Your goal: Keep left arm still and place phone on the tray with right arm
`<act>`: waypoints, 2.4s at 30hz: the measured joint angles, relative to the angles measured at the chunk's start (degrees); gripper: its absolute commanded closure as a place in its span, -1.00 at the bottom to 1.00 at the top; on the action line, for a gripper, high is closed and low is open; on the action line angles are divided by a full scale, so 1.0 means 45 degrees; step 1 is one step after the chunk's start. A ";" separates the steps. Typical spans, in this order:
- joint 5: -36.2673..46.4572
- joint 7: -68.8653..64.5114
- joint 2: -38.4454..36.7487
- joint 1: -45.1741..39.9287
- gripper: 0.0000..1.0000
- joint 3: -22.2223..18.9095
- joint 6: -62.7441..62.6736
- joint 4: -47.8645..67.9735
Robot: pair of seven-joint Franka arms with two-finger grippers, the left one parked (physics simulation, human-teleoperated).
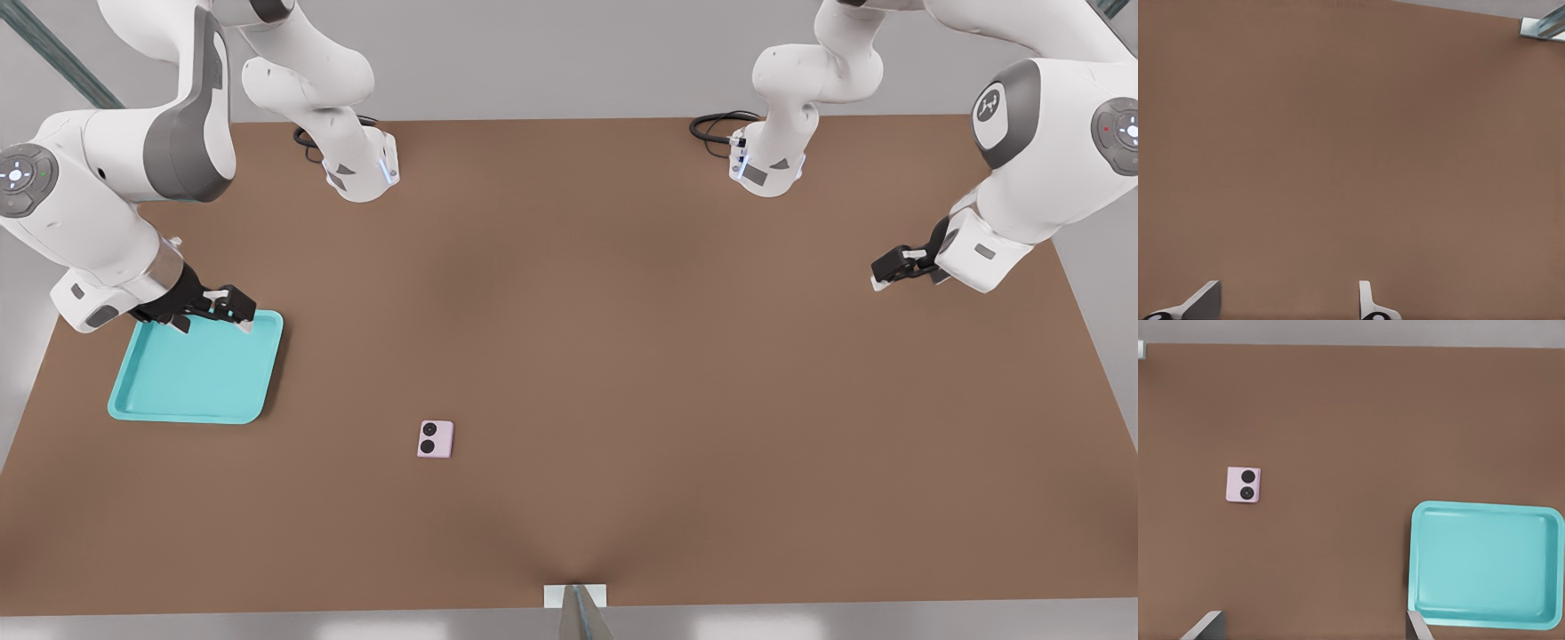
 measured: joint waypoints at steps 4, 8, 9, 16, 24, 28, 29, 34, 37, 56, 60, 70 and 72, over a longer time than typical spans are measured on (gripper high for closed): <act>0.0001 -0.0050 0.0168 0.0023 -1.00 0.0004 0.0063 0.0015; 0.0085 -0.0067 0.1598 0.0349 -1.00 0.0120 0.0541 0.0165; 0.0144 -0.0070 0.2144 0.0449 -1.00 0.0195 0.0798 0.0204; 0.0305 0.0268 0.5845 0.0893 -1.00 0.1257 0.3032 0.1307; 0.0313 0.1162 0.9431 0.1954 -1.00 0.1649 0.5392 0.3496; 0.0305 0.1656 0.9927 0.2029 -1.00 0.1620 0.6046 0.3495; 0.0295 0.1762 0.9986 0.2031 -1.00 0.1618 0.6163 0.3475; 0.0325 0.2231 1.0279 0.2019 -1.00 0.1619 0.6686 0.3033; 0.0343 0.2497 1.0280 0.2019 -1.00 0.1616 0.6867 0.2598; 0.0300 0.4139 1.0116 0.2183 -1.00 0.1656 0.7079 0.1441; 0.0289 0.4359 1.0146 0.2175 -1.00 0.1656 0.7179 0.1447; 0.0285 0.4735 1.0206 0.2111 -0.75 0.1656 0.7434 0.1439; 0.0285 0.4788 1.0220 0.2109 -0.75 0.1656 0.7468 0.1439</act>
